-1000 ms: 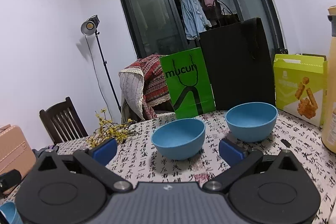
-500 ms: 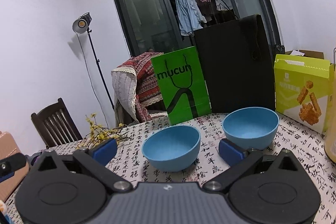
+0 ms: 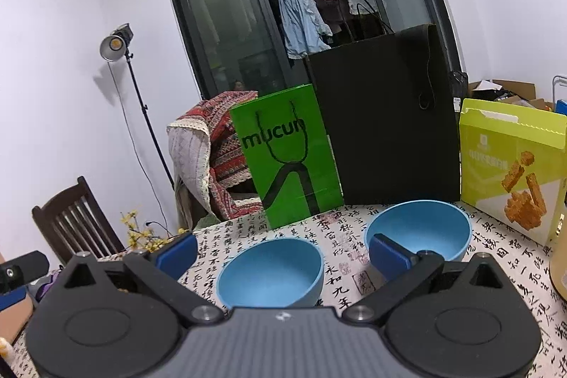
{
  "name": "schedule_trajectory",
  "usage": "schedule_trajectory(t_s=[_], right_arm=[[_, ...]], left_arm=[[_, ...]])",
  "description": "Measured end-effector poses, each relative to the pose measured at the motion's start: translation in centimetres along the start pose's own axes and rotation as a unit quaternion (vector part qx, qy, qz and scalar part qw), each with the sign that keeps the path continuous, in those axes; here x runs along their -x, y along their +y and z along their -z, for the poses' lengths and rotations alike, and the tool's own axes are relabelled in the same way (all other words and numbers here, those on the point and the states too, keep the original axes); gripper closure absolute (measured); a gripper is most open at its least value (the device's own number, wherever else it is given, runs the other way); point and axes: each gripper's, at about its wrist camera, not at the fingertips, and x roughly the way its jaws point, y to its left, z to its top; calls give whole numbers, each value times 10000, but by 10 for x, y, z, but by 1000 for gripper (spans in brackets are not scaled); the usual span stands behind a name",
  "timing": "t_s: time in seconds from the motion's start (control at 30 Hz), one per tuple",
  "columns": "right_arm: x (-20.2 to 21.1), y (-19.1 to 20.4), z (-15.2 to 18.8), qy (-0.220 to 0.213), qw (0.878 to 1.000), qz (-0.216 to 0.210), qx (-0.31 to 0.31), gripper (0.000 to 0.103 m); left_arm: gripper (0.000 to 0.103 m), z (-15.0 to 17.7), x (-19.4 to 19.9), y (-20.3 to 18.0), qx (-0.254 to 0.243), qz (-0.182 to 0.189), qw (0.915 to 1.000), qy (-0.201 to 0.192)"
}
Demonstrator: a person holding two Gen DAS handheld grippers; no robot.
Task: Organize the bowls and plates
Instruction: 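Lower both grippers onto the rim of the nearer light-blue bowl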
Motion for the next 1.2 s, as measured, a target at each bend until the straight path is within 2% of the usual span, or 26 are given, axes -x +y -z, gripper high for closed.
schedule_trajectory(t_s=[0.33, 0.7, 0.9, 1.2], right_arm=[[-35, -4, -21, 27, 9997, 238, -58, 0], [-81, -13, -26, 46, 9983, 558, -142, 0], [-101, -25, -17, 147, 9977, 630, -175, 0], [-119, -37, -8, 249, 9971, 699, -155, 0]], left_arm=[[0, -13, -54, -17, 0, 112, 9996, 252], [0, -16, -127, -27, -124, 14, 9986, 516], [0, -7, -156, -28, -205, -49, 9981, 585], [0, 25, -178, -23, -363, 127, 9973, 631]])
